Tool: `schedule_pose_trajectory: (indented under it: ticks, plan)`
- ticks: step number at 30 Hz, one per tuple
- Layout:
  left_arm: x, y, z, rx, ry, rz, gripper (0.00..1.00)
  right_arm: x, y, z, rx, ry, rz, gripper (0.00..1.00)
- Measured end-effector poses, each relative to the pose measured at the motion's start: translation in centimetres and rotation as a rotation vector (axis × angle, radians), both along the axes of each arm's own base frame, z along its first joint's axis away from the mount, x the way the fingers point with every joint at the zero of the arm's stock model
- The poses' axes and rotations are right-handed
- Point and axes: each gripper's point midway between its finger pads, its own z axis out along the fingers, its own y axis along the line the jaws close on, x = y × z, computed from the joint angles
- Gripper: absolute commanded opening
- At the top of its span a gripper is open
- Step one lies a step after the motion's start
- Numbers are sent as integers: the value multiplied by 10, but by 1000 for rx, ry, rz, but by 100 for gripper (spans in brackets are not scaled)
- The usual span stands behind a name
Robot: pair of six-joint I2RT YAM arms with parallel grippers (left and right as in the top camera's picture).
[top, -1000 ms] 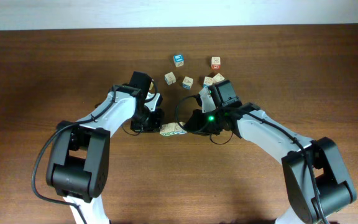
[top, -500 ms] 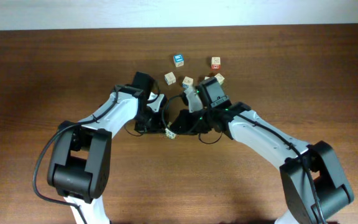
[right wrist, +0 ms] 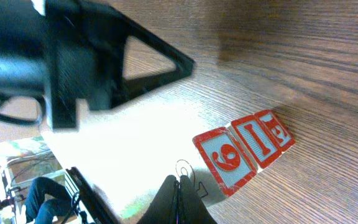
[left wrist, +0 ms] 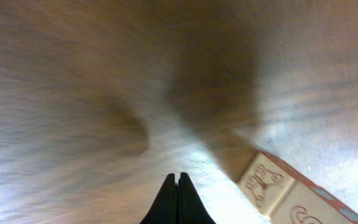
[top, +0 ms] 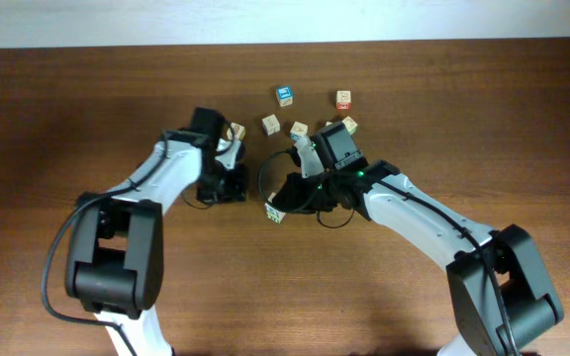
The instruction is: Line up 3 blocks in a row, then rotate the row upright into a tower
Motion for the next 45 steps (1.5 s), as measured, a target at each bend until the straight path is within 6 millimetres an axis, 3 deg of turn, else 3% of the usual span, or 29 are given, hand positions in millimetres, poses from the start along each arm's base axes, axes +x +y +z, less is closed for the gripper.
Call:
schedule_pose_trajectory:
  ticks: [3,7,19,24,26,27,29,30,31,32,33,34,35,36,40,42,45]
  plan:
    - [11,21,2,7,-14,56,0,2,-2,0,-10,0,-19,4]
    - [12,22,2,8,-15,58,0,3,-1,2,-7,-2,-24,14]
    - [11,22,2,8,-15,58,0,9,2,15,-2,-8,-25,22]
    - [8,22,10,13,13,58,0,13,6,23,12,-25,-19,49]
    - [17,22,26,18,-6,55,0,10,4,30,14,-36,-11,55]
    - [22,25,46,35,-40,57,0,6,0,42,7,-55,-8,57]
    - [32,33,97,70,-168,69,0,-1,-10,65,-21,-100,-3,59]
    - [34,40,137,93,-279,83,3,-4,-19,89,-40,-157,-18,61]
    - [32,48,184,112,-410,104,14,-10,-33,109,-89,-206,-33,64]
    - [28,53,211,125,-487,119,36,-15,-47,120,-142,-236,-56,70]
    - [14,63,246,154,-577,144,75,-25,-72,133,-228,-282,-94,75]
    - [3,71,265,177,-629,158,99,-30,-84,143,-260,-316,-114,81]
    - [-12,79,281,204,-664,174,99,-41,-110,158,-336,-372,-161,100]
    - [-29,86,293,229,-686,189,99,-50,-131,170,-390,-418,-203,98]
    - [-61,96,294,267,-643,193,99,-92,-194,204,-511,-535,-333,98]
    - [-68,98,291,276,-620,190,99,-114,-215,217,-516,-584,-376,98]
    - [-68,98,290,276,-618,190,99,-127,-227,227,-504,-627,-409,98]
